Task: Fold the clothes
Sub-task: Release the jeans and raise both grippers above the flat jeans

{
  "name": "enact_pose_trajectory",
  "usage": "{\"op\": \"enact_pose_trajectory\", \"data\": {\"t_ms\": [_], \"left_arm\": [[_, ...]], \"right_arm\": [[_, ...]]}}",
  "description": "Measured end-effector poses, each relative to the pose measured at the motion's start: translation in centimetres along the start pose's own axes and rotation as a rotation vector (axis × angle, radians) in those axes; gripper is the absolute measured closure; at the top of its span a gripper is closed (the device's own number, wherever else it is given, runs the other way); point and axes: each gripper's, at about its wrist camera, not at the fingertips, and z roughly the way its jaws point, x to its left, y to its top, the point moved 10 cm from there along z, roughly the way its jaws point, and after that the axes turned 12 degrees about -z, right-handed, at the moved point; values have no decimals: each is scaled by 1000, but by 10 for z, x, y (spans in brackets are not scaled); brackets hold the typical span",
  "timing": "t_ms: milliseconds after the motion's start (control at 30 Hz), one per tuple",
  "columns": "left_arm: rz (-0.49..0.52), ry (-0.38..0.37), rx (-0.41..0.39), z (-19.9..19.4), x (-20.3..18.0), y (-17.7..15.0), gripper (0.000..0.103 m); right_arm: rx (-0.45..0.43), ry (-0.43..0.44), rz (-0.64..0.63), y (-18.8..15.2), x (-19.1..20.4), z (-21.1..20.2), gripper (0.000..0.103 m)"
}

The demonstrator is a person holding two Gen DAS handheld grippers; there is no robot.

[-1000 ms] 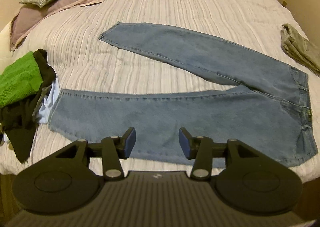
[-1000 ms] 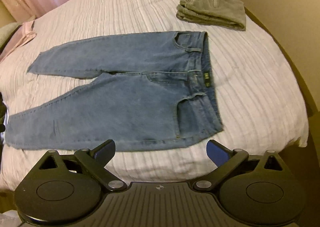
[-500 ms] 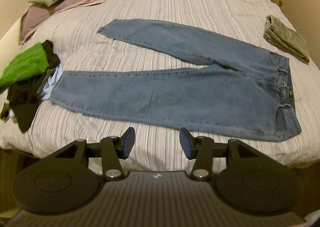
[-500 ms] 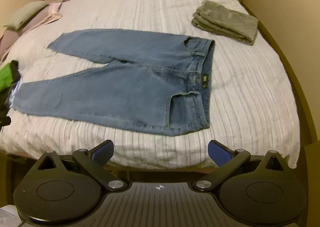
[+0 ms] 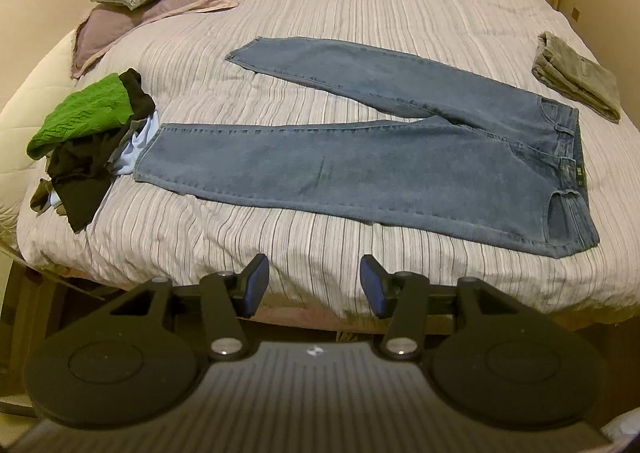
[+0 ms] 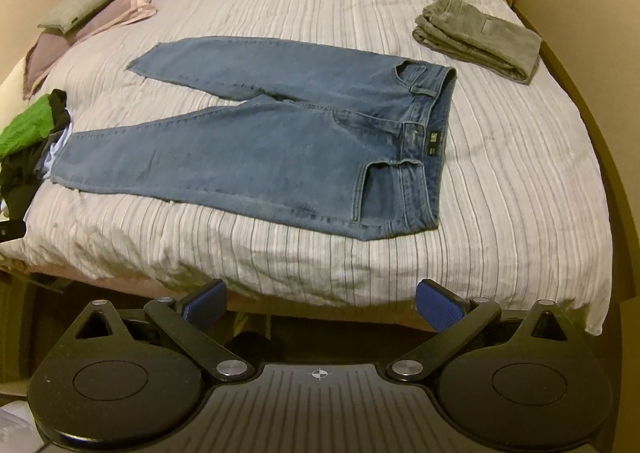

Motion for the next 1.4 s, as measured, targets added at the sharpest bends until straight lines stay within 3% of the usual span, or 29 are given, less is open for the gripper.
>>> {"op": "enact_pose_trajectory", "data": {"t_ms": [67, 533, 1400], "left_arm": [[1, -1, 0, -2, 1, -5, 51], [-3, -13, 6, -8, 7, -25, 50], [-19, -5, 5, -10, 10, -29, 48]], "right_arm": [[3, -1, 2, -3, 1, -1, 1], [11, -8, -3, -12, 12, -4, 1], [-10, 2, -35, -1, 15, -4, 1]]}}
